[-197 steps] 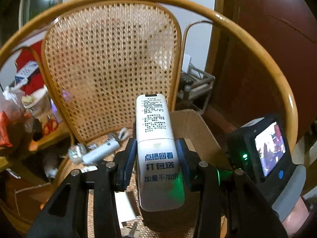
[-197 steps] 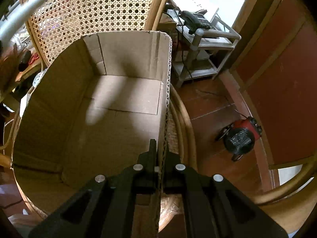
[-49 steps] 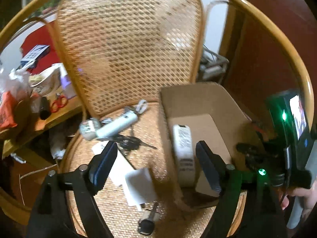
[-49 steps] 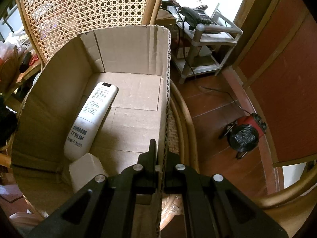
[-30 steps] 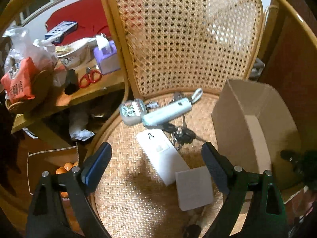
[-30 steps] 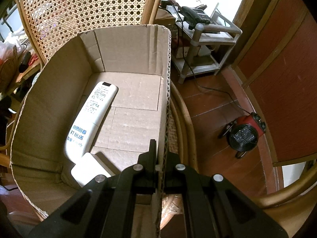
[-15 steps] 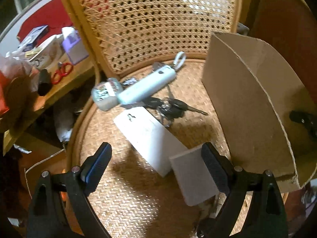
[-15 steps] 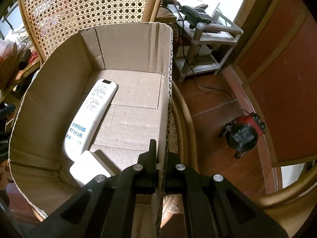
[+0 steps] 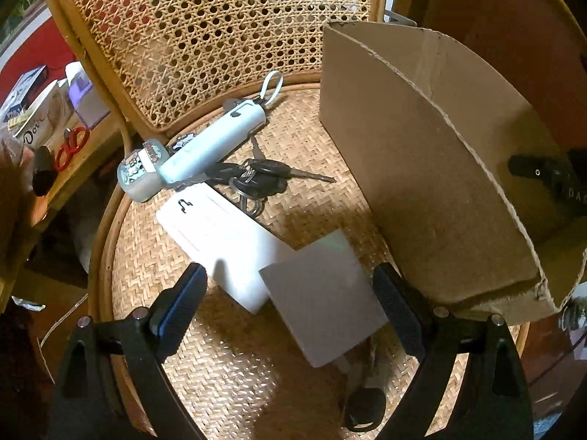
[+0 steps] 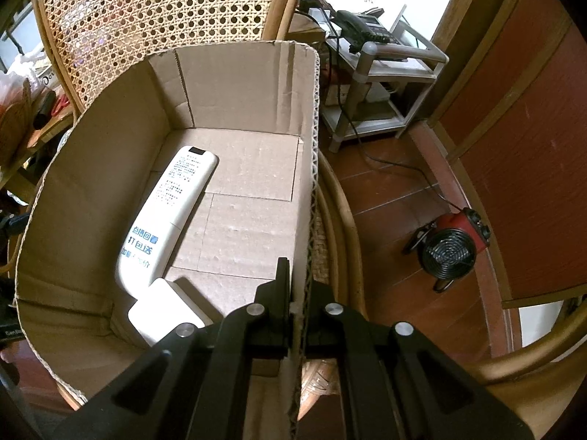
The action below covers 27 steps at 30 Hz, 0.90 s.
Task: Organize rigid objects
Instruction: 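Move the left tool to the flat white card and grasp it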
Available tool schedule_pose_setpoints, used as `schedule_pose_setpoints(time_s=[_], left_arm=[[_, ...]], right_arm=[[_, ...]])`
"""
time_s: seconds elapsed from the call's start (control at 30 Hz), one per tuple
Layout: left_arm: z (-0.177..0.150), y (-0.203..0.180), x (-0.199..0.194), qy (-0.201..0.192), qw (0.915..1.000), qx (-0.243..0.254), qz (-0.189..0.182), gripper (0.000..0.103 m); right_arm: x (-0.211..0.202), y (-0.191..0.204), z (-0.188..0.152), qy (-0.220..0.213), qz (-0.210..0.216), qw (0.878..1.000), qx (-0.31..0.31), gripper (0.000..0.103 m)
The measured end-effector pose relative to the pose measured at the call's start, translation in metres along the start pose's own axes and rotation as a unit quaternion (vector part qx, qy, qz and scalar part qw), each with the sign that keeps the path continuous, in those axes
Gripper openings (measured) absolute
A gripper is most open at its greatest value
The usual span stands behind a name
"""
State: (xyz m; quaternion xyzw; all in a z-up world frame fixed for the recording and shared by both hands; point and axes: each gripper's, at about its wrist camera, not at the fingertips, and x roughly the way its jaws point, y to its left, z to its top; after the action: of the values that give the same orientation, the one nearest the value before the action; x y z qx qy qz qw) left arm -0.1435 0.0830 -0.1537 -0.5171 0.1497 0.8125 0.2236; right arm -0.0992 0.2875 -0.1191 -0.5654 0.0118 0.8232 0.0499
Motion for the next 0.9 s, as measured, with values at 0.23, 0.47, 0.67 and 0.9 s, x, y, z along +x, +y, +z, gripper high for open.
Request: schedule_pose_setpoints(time_s=[0.23,0.47,0.67,0.9], left_arm=[[-0.003,-0.007,0.005,0.003,0.9997,0.022,0.012,0.091],[-0.003,-0.018,0.006,0.002,0.9981,0.045,0.043,0.089],[0.0,-0.026,0.005,0.006,0.9977,0.058,0.036,0.066],[-0.001,-0.022,0.012,0.018,0.9983,0.026,0.048,0.063]], right_arm=[[-0.001,-0.002,-0.002,0.0,-0.004,1.0,-0.003,0.006],[-0.001,-0.005,-0.001,0.0,-0.007,1.0,-0.001,0.006],[0.0,-0.004,0.001,0.0,-0.008,1.0,-0.003,0.006],[0.0,-0.004,0.0,0.0,-0.008,1.0,-0.003,0.006]])
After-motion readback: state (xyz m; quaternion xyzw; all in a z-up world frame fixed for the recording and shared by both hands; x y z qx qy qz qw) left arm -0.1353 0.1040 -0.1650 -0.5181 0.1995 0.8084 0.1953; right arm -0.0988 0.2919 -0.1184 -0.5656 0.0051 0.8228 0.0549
